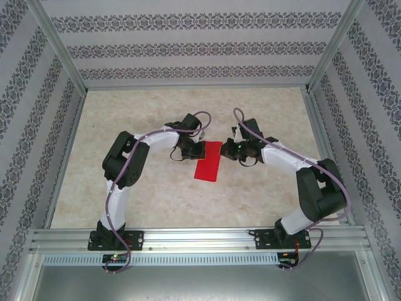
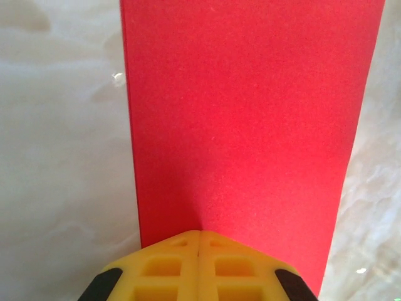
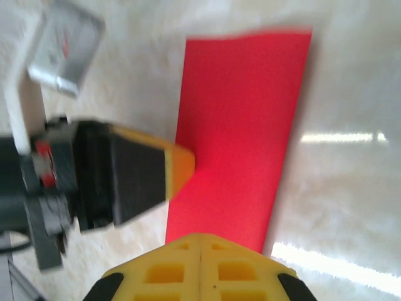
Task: Fold a paper plane with a square sheet of paper (pick it up from the middle)
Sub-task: Fold the square sheet of paper in half at the center of the table, then rotate the square sheet of paper at the center of the table.
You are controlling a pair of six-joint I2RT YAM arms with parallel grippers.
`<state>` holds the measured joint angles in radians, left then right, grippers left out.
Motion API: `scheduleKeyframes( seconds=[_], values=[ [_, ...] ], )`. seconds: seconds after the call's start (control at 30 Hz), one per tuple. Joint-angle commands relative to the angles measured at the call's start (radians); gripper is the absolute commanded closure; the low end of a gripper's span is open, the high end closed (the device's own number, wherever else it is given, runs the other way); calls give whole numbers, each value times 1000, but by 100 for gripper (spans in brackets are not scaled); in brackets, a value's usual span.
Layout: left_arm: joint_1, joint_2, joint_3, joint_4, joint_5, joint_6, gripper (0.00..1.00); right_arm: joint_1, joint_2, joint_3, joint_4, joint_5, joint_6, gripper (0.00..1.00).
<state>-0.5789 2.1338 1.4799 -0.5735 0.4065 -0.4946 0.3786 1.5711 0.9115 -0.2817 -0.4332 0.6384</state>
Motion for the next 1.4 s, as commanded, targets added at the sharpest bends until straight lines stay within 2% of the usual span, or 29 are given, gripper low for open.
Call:
scheduleKeyframes(
  seconds=[0.0,0.2,0.3,0.4,0.53,0.67,0.83,1.07,1.23,1.37],
  values=[
    [13,87,16,-185,-234,213,100,-16,80,57,11,40,-5,100],
    [14,68,99,-180,-120,329,100,11,260,217,37,6,12,100],
    [19,37,102,-160,-66,321,100,26,333,270,48,4,25,100],
    [38,-10,57,-110,-33,244,100,20,379,286,45,30,52,100],
    [78,-95,-65,8,26,75,95,8,409,282,37,78,76,100],
    [81,-184,-186,130,71,-53,91,6,418,291,-26,159,89,100],
    [73,-293,-337,274,77,-209,90,6,372,250,-80,265,145,100],
    [21,-411,-479,427,81,-360,89,40,219,83,-69,366,313,100],
    [-50,-447,-554,549,74,-465,89,51,96,-73,41,327,417,100],
    [-123,-447,-589,635,43,-543,89,39,14,-143,194,175,356,100]
  ],
)
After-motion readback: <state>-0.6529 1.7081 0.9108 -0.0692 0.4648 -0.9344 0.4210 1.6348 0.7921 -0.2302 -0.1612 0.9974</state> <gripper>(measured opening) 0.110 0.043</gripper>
